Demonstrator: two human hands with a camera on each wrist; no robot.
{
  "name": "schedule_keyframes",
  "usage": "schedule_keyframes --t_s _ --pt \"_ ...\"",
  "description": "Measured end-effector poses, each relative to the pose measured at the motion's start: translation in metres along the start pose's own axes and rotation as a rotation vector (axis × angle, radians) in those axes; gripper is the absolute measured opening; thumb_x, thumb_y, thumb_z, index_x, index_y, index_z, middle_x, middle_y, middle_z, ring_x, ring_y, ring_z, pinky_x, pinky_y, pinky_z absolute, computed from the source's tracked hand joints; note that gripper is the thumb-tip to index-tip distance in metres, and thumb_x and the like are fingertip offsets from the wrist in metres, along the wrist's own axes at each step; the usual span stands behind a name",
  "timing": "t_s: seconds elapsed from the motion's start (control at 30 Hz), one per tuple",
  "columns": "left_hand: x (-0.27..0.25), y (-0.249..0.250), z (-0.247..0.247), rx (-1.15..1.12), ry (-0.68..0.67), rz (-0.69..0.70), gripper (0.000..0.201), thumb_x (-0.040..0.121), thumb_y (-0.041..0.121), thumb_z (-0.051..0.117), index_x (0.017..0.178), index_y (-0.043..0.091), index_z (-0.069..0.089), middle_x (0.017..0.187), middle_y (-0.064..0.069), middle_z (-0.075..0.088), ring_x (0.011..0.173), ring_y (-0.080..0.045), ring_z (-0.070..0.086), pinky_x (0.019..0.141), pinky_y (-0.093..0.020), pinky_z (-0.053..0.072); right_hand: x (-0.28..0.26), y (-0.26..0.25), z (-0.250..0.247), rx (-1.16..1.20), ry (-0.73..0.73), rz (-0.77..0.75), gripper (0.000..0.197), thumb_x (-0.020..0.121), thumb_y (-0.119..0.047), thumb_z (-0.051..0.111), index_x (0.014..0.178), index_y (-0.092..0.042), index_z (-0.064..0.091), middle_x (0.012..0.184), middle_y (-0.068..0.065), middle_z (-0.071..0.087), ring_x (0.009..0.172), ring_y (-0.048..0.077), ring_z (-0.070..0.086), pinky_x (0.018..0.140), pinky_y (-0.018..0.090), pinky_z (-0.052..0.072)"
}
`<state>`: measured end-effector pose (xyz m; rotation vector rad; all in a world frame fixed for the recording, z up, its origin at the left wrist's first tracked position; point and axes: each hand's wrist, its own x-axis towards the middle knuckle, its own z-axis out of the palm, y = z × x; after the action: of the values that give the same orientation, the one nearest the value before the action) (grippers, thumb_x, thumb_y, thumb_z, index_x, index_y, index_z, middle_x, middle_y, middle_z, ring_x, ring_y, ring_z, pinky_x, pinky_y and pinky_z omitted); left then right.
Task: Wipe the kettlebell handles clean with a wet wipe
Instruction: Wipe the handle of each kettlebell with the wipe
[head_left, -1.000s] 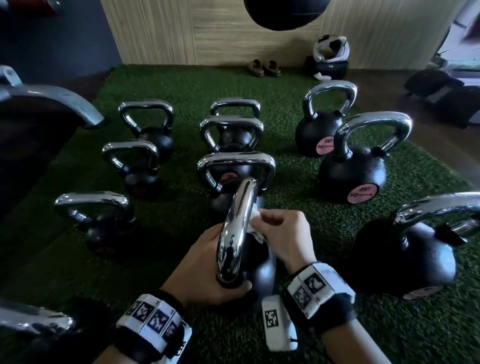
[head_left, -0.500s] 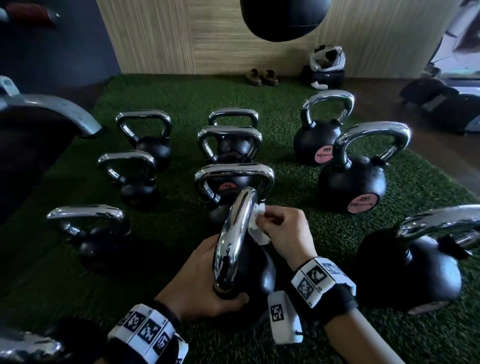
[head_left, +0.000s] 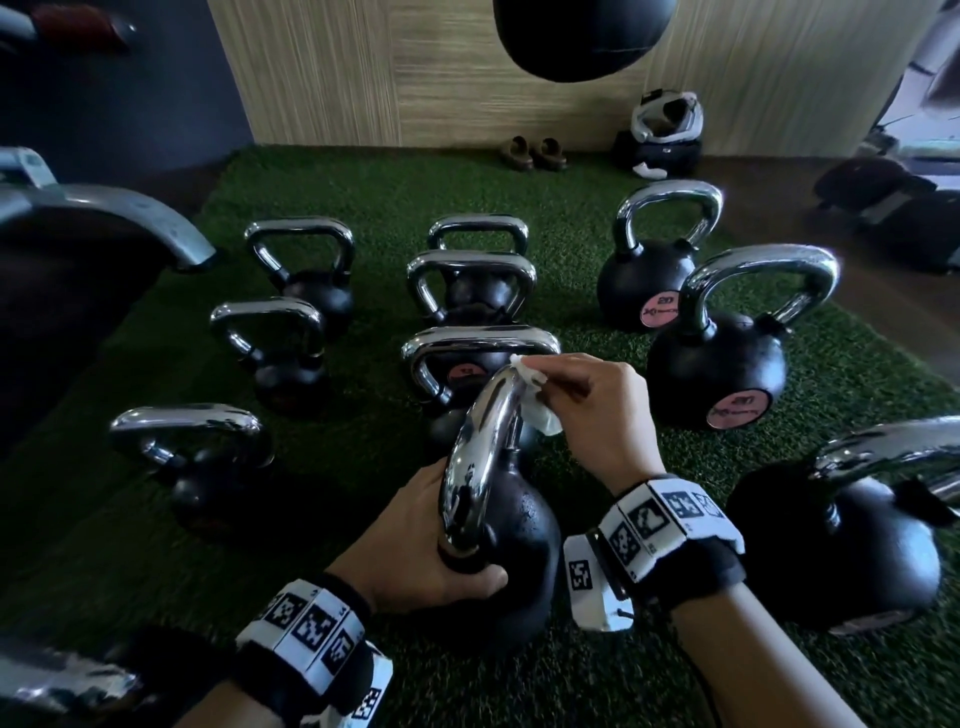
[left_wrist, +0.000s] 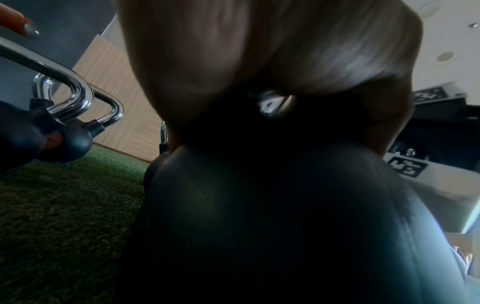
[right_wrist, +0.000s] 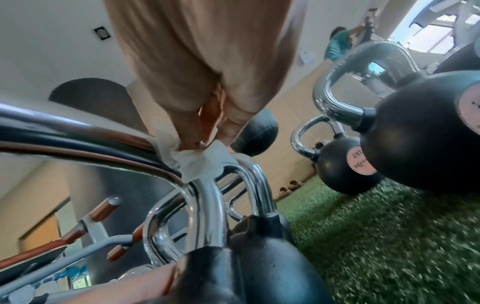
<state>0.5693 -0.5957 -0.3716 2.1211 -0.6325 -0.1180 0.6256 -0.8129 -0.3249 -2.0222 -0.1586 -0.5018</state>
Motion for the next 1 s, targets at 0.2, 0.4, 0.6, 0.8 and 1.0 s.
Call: schedule_keyframes --t_s 0.2,0.4,0.6,0.8,1.0 --pt "0.006 -0.003 -0.003 0.007 -0.020 0.033 0.077 0.062 0.057 0.080 0.127 0.062 0.039 0.132 0.037 0.041 0.123 0.032 0.034 0.103 0.004 0.022 -0.038 -0.034 -0.004 -0.016 0.009 -0.289 0.026 0.083 -0.001 0.080 0.106 -0.015 0.082 0.105 -0.008 0.077 0.098 -0.002 0.071 0.086 0.013 0.053" --pt "0.011 -0.011 -0.001 0.007 -0.023 0.023 0.081 0.063 0.055 0.083 0.134 0.050 0.044 0.137 0.030 0.050 0.132 0.014 0.042 0.108 -0.001 0.022 -0.029 -0.039 -0.008 0.008 -0.042 -0.215 0.028 0.083 -0.001 0.079 0.105 -0.018 0.082 0.099 -0.008 0.075 0.090 0.004 0.071 0.079 0.024 0.059" --pt "0.010 0.000 -0.005 -0.097 0.000 0.036 0.048 0.070 0.019 0.088 0.105 0.043 0.067 0.107 0.009 0.073 0.102 -0.010 0.070 0.094 -0.025 0.054 -0.076 -0.055 -0.001 0.167 -0.073 -0.094 0.023 0.079 -0.003 0.085 0.093 -0.021 0.084 0.086 -0.009 0.074 0.079 0.008 0.072 0.068 0.014 0.053" --pt "0.016 -0.005 -0.004 -0.151 -0.051 0.045 0.072 0.072 0.013 0.090 0.126 0.043 0.053 0.117 0.013 0.071 0.113 -0.005 0.066 0.100 -0.030 0.054 -0.089 -0.048 0.010 0.522 -0.062 0.162 0.016 0.083 0.000 0.080 0.092 -0.014 0.080 0.085 0.003 0.080 0.081 0.020 0.077 0.077 0.035 0.063" --pt "0.010 -0.011 -0.005 -0.125 -0.051 0.015 0.030 0.071 0.042 0.079 0.096 0.031 0.067 0.095 0.017 0.072 0.091 0.002 0.067 0.081 -0.016 0.052 -0.110 -0.038 0.015 0.323 -0.187 0.195 0.022 0.079 -0.003 0.084 0.092 -0.021 0.080 0.085 -0.008 0.080 0.083 0.011 0.077 0.080 0.041 0.062"
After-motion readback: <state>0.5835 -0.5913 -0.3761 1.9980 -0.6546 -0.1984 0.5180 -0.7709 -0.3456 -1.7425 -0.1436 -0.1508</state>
